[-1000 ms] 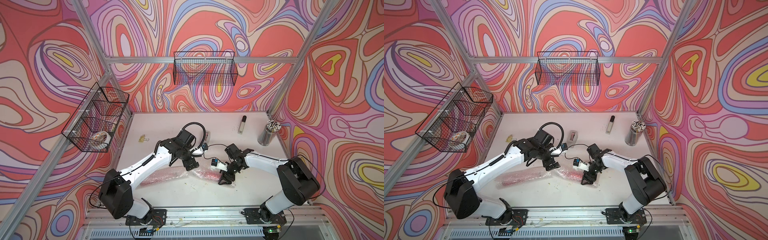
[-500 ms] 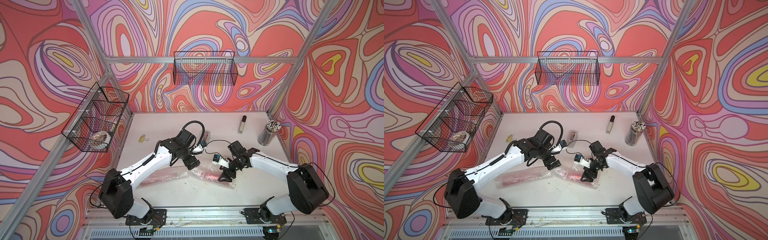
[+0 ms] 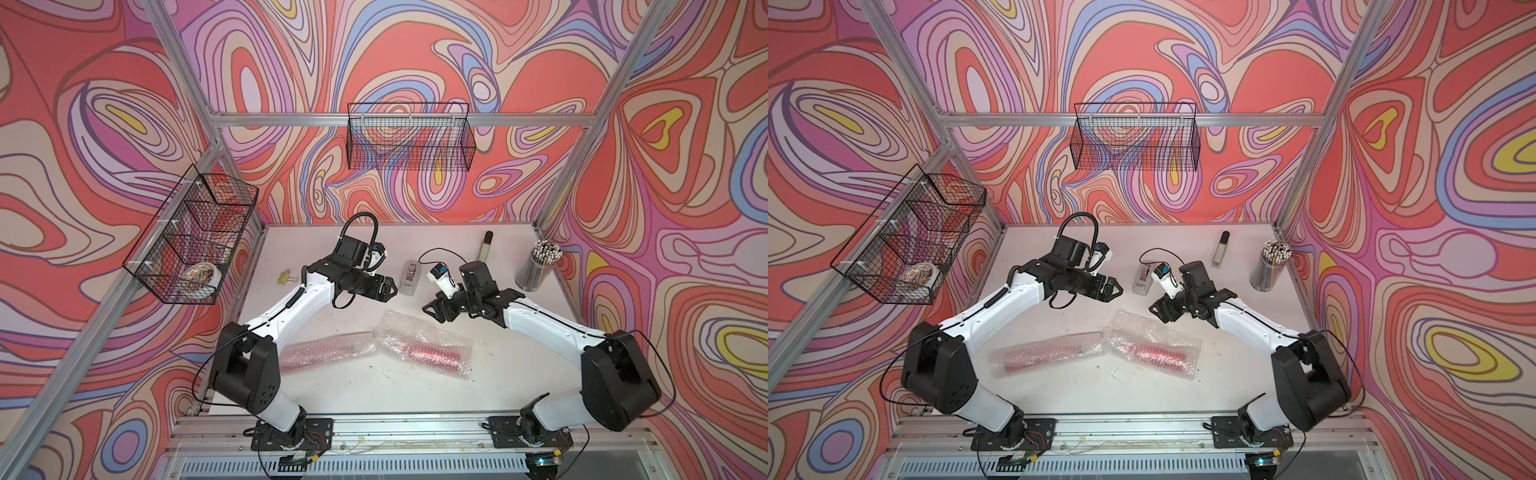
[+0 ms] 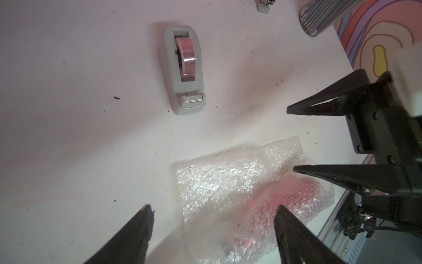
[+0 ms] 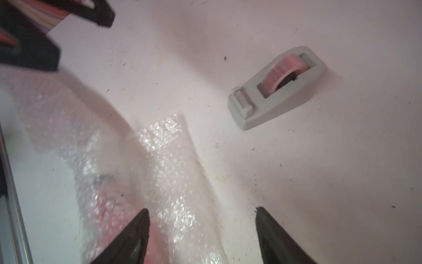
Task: Wrap wine bottles in bubble wrap
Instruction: Tear off the tape using the Tape Cutter.
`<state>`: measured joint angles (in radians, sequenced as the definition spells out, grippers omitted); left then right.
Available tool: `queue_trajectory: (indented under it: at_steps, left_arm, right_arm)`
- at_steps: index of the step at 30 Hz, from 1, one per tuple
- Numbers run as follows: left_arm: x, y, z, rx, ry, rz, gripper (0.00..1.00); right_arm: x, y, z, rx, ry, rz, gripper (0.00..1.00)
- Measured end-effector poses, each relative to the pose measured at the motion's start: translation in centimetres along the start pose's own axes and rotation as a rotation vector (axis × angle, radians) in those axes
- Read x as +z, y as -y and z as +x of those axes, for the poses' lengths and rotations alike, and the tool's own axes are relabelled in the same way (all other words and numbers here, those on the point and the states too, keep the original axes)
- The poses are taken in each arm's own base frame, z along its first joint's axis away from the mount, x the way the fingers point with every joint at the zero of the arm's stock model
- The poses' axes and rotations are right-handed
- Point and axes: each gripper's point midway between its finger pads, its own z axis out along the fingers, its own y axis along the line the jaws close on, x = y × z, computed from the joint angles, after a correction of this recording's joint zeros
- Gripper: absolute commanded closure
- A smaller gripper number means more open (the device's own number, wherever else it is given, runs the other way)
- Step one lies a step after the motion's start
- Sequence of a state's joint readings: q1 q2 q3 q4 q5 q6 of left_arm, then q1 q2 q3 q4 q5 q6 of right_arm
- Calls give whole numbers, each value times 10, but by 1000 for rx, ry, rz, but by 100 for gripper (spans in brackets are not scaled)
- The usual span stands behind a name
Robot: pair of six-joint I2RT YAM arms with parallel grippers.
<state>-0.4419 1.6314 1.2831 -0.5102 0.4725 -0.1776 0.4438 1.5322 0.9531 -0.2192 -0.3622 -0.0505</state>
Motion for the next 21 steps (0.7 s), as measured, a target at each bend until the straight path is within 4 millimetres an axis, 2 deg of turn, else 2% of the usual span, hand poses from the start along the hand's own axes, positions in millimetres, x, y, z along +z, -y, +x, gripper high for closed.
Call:
queue_trajectory:
  at_steps: [2, 6, 10, 14, 18, 21]
  left_arm:
    - [16, -1, -4, -47, -22, 45, 20]
    - [40, -7, -17, -104, -54, 100, 21]
    - [55, -14, -31, -143, -60, 144, 24]
    - [69, -20, -43, -168, -66, 186, 26]
    - [85, -24, -51, -183, -82, 217, 30]
    - [94, -28, -53, -188, -92, 226, 31]
  right_arm:
    - [15, 14, -10, 113, 22, 27, 36]
    - [38, 37, -17, 293, 36, 58, 41]
    - [57, 62, -25, 415, 59, 77, 50]
    - [69, 83, -25, 500, 66, 85, 51]
    - [81, 94, -28, 533, 74, 53, 51]
    - [89, 94, -30, 538, 72, 20, 51]
